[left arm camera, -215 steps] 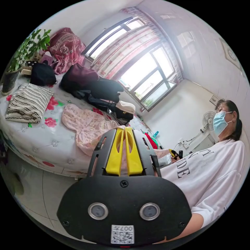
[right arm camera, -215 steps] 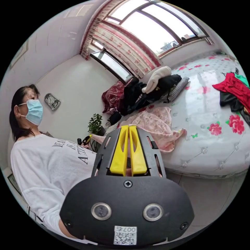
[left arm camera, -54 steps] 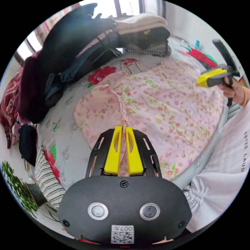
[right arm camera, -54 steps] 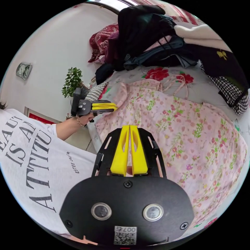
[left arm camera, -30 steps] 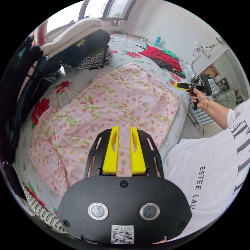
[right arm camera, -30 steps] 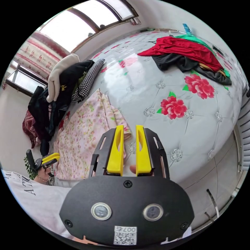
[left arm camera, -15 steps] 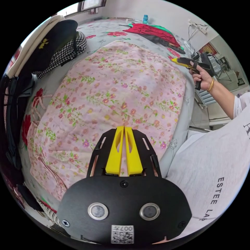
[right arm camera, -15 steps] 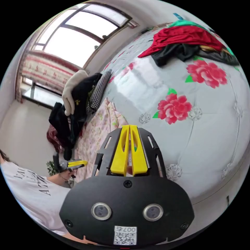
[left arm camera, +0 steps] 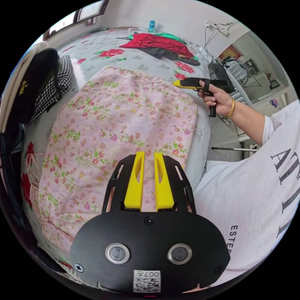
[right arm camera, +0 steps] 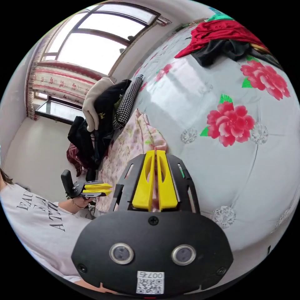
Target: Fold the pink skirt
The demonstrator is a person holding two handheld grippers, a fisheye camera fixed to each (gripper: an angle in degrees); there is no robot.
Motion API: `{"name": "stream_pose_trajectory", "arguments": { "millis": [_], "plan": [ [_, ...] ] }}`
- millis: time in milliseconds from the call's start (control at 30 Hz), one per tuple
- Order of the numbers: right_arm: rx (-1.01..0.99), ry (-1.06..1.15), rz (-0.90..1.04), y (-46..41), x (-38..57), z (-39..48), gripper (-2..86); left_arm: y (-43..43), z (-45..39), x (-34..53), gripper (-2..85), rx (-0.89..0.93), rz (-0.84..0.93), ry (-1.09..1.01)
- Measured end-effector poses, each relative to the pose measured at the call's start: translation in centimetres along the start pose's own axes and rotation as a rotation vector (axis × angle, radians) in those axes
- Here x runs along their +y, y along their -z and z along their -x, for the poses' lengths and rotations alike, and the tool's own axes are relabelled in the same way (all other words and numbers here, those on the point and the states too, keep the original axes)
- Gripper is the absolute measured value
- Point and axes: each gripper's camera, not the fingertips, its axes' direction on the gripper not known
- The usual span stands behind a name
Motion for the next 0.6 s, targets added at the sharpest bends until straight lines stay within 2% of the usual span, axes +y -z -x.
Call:
{"name": "stream_pose_trajectory", "arguments": {
  "millis": [67,133,200,300,367,467,533,600],
  "plan": [
    [0.006,0.133,0.011,-0.4,-0.9,3.7,0.0,-1.1,-0.4,-0.6,5.3,-0.019,0.031,-0.029],
    [-0.01,0.457,0.08,-1.4,-0.5,11.5,-0.1,-2.2,-0.2,-0.9,5.1,-0.013,0.048,-0.02],
    [-0.049,0.663,0.184,-3.0,1.3,16.6,0.1,-2.6,0.3,-0.8,4.9,0.011,0.049,0.003],
    [-0.14,0.765,0.401,-7.1,4.6,19.9,0.8,-3.2,1.0,-0.3,3.8,0.03,0.044,0.027],
    [-0.104,0.755,0.441,-8.5,5.8,19.6,1.4,-3.3,1.5,-0.1,3.4,0.029,0.043,0.037],
    [-0.123,0.604,0.311,-6.4,4.6,16.9,2.2,-3.4,2.0,0.1,3.1,0.022,0.046,0.043],
    [-0.176,0.362,0.16,-3.8,2.4,12.1,2.8,-3.5,2.3,0.3,2.9,0.022,0.044,0.045],
    [-0.177,0.224,0.128,-3.4,1.4,8.8,3.1,-3.6,2.6,0.6,2.9,0.029,0.038,0.057]
  ]
}}
